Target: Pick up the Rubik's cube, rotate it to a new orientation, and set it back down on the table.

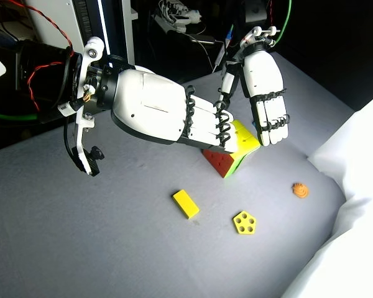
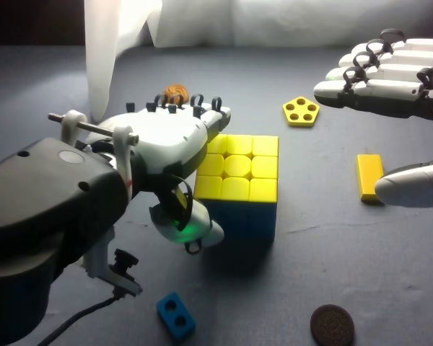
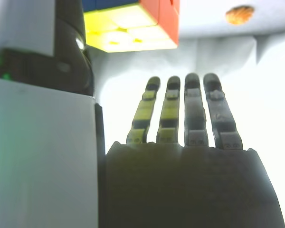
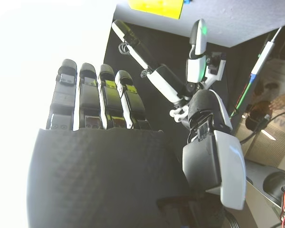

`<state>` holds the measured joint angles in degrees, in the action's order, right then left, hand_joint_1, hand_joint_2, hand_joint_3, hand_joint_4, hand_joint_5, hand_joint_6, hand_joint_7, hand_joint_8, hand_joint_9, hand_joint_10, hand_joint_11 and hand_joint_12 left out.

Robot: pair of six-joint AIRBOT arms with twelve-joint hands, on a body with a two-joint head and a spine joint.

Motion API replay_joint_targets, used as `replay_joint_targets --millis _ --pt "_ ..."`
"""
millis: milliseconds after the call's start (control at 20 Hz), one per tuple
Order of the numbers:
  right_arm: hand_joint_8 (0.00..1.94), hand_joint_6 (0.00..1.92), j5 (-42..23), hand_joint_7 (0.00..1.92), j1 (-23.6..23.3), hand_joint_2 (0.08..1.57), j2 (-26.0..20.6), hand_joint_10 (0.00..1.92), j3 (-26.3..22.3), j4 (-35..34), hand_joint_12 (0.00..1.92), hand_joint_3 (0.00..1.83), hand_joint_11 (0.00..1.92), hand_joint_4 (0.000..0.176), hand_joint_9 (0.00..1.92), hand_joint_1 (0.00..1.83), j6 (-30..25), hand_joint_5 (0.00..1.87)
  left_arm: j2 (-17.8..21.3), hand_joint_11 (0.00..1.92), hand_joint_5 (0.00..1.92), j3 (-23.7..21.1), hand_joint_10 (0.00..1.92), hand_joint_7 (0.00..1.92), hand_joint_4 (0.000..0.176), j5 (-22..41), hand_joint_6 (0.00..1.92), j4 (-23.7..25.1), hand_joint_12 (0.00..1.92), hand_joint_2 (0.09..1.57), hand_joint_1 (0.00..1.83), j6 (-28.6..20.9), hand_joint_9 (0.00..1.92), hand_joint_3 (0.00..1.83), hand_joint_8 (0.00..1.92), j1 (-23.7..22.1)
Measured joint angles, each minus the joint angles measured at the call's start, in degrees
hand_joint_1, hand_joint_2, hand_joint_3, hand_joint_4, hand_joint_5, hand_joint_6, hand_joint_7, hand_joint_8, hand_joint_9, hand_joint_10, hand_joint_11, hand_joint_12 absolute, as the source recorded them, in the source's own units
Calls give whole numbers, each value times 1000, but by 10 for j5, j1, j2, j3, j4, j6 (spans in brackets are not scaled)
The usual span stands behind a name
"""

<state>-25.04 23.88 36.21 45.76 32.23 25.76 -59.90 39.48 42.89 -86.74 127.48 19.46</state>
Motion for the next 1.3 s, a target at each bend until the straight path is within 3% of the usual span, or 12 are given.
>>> replay_joint_targets --millis 350,1300 --pt "1 0 1 3 3 1218 3 0 0 0 0 14 0 0 0 0 0 0 -36 0 0 30 0 0 0 -2 0 10 0 936 1016 0 0 0 0 8" --pt "3 0 9 13 3 1221 3 0 0 -1 0 9 0 0 0 0 0 0 -78 0 0 76 0 0 0 -4 0 23 0 916 1000 -5 0 0 0 17"
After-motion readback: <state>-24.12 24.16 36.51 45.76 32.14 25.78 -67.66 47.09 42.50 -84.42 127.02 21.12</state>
